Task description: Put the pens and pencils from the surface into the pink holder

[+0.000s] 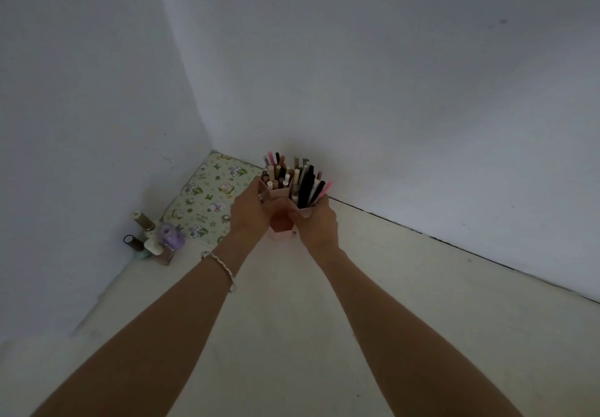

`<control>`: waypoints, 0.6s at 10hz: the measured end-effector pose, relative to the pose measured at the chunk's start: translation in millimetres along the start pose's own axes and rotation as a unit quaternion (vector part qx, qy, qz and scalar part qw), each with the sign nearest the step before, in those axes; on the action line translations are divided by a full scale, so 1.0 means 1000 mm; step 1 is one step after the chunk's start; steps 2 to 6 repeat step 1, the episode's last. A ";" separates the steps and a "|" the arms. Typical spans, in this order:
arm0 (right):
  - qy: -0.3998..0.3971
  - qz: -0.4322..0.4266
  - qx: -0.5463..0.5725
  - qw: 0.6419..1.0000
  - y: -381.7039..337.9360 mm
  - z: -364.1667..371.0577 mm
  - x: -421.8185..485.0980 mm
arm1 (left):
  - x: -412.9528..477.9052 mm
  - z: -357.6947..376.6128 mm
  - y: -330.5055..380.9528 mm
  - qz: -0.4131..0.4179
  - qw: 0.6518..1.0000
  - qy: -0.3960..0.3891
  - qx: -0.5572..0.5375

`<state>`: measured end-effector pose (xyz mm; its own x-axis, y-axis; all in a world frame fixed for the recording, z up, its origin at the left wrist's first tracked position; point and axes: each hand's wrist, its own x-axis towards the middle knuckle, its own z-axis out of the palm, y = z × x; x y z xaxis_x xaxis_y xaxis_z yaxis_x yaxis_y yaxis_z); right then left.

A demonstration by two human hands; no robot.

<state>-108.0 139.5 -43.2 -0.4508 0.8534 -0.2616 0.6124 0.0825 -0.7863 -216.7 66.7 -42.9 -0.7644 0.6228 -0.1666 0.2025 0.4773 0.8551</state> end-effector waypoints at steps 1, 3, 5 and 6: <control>-0.024 0.009 0.016 1.000 0.003 -0.004 0.002 | 0.000 -0.001 0.004 -0.002 0.998 -0.028 -0.059; -0.024 0.009 0.016 1.000 0.003 -0.004 0.002 | 0.000 -0.001 0.004 -0.002 0.998 -0.028 -0.059; -0.024 0.009 0.016 1.000 0.003 -0.004 0.002 | 0.000 -0.001 0.004 -0.002 0.998 -0.028 -0.059; -0.024 0.009 0.016 1.000 0.003 -0.004 0.002 | 0.000 -0.001 0.004 -0.002 0.998 -0.028 -0.059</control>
